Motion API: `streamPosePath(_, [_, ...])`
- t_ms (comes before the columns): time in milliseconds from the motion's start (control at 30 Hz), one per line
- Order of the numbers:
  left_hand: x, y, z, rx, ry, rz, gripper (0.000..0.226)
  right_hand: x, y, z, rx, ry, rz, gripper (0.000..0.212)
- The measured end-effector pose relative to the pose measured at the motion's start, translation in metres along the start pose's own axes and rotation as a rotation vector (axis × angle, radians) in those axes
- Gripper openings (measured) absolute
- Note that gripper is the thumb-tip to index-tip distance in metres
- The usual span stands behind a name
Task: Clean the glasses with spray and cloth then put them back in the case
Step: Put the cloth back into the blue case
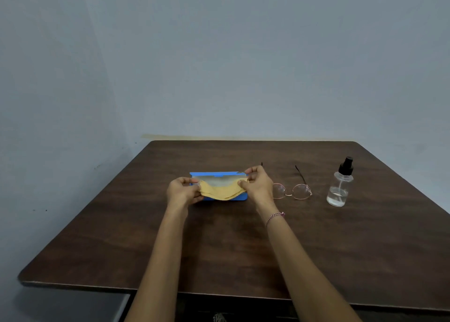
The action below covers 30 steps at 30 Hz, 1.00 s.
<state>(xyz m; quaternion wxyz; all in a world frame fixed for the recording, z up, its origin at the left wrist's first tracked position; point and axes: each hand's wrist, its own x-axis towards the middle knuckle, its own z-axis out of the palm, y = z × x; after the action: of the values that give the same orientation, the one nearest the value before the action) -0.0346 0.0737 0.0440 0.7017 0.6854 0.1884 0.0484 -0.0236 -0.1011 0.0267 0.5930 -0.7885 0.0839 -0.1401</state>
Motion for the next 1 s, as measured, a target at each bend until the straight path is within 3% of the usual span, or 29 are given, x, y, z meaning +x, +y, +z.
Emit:
streamPosePath(200, [0.019, -0.010, 0.009, 0.312, 0.222, 0.223, 0.021, 0.002, 0.002, 0.014, -0.133, 0.120, -0.126, 0.025])
streamPosePath(467, [0.023, -0.010, 0.019, 0.701, 0.321, 0.488, 0.015, 0.004, 0.017, 0.026, -0.354, 0.193, -0.308, 0.026])
streamPosePath(633, [0.024, -0.018, 0.021, 0.783, 0.407, 0.584, 0.020, 0.005, 0.024, 0.030, -0.418, 0.212, -0.405, 0.029])
streamPosePath(1000, [0.031, -0.030, 0.018, 0.878, 0.448, 0.606, 0.018, 0.014, 0.029, 0.035, -0.266, 0.190, -0.420, 0.036])
